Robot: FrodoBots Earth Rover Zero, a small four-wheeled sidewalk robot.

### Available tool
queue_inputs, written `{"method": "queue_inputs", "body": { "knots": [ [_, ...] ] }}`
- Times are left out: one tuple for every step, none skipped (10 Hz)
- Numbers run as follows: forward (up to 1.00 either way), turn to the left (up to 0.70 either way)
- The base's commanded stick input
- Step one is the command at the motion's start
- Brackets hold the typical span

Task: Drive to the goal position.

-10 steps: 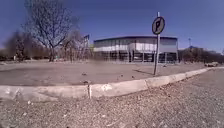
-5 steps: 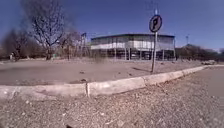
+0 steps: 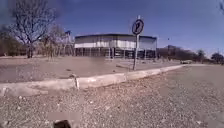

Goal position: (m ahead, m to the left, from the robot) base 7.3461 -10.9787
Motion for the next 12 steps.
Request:
{"method": "queue_inputs", "body": {
  "knots": [
    [0.00, 0.00],
    [0.00, 0.00],
    [0.00, 0.11],
    [0.00, 0.31],
    [-0.70, 0.27],
    [-0.70, 0.27],
    [-0.70, 0.27],
    [-0.70, 0.27],
    [-0.70, 0.27],
    [-0.70, 0.27],
    [-0.70, 0.27],
    [-0.61, 0.18]
  ]
}}
